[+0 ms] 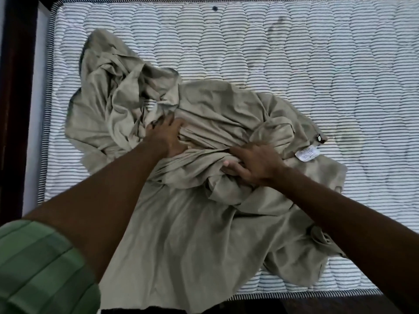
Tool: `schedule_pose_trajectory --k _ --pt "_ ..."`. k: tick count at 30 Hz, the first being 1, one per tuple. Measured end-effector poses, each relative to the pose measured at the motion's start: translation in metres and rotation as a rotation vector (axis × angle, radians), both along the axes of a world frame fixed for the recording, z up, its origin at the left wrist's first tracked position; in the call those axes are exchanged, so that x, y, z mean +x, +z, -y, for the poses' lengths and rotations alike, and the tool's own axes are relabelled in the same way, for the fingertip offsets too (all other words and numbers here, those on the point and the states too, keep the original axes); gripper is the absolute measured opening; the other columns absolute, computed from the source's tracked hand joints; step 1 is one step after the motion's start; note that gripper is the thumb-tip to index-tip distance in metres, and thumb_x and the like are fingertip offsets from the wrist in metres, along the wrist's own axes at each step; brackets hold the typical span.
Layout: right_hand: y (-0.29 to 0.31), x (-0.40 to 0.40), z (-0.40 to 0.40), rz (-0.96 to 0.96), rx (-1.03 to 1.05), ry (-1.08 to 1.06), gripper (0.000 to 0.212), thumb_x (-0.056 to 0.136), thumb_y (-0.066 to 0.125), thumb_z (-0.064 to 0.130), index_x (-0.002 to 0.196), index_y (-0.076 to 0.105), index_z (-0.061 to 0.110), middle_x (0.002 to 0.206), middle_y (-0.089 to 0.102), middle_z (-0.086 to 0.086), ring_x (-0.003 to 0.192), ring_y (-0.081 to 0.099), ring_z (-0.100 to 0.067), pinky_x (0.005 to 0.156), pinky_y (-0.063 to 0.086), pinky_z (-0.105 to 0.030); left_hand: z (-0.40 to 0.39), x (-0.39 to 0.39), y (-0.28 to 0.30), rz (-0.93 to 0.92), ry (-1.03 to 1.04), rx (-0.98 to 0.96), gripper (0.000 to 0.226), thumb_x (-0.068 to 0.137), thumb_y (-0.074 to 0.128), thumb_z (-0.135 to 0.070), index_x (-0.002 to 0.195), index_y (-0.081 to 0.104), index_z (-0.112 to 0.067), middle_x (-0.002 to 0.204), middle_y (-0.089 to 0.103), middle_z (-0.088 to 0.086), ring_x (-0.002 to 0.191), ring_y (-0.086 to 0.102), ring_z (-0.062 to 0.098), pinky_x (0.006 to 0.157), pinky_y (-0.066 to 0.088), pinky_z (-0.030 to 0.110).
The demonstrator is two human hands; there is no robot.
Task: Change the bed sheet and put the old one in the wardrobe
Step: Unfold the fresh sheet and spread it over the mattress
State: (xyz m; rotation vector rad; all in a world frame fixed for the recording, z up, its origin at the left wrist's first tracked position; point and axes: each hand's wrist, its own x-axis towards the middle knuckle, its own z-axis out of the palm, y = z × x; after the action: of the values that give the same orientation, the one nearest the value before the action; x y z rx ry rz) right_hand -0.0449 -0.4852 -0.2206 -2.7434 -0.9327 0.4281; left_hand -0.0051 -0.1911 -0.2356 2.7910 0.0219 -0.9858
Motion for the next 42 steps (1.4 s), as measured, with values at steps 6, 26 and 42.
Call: schedule_pose_trajectory --k 6,26,42 --pt "0.02 0.009 -0.004 -0.179 -0.065 -0.193 0.067 0.104 0.028 0.065 0.08 0.069 0.018 0.092 0.073 -0.013 0.091 0.069 -0.033 0.075 0.051 -0.039 0.004 -0.012 0.01 0.406 -0.122 -0.063 0.061 0.086 0.072 -0.042 0.14 0.051 -0.024 0.158 0.038 0.007 0.145 0.035 0.028 0.112 0.026 0.047" --pt "0.006 0.065 0.034 -0.246 -0.58 -0.65 0.053 0.087 0.063 0.044 0.13 0.066 0.014 0.135 0.063 -0.015 0.125 0.061 -0.035 0.092 0.052 -0.042 -0.018 -0.068 0.029 0.431 -0.302 -0.055 0.043 0.103 0.042 -0.055 0.101 0.074 -0.026 0.09 0.074 0.011 0.088 0.07 0.035 0.064 0.042 0.034" --pt "0.006 0.06 0.008 -0.216 -0.422 -0.114 0.025 0.102 0.051 0.022 0.123 0.063 0.022 0.126 0.065 -0.013 0.119 0.062 -0.035 0.082 0.046 -0.039 -0.027 -0.061 0.036 0.051 -0.325 0.037 0.018 0.097 0.058 -0.039 0.11 0.07 -0.033 0.116 0.07 0.005 0.111 0.065 0.03 0.085 0.048 0.035"
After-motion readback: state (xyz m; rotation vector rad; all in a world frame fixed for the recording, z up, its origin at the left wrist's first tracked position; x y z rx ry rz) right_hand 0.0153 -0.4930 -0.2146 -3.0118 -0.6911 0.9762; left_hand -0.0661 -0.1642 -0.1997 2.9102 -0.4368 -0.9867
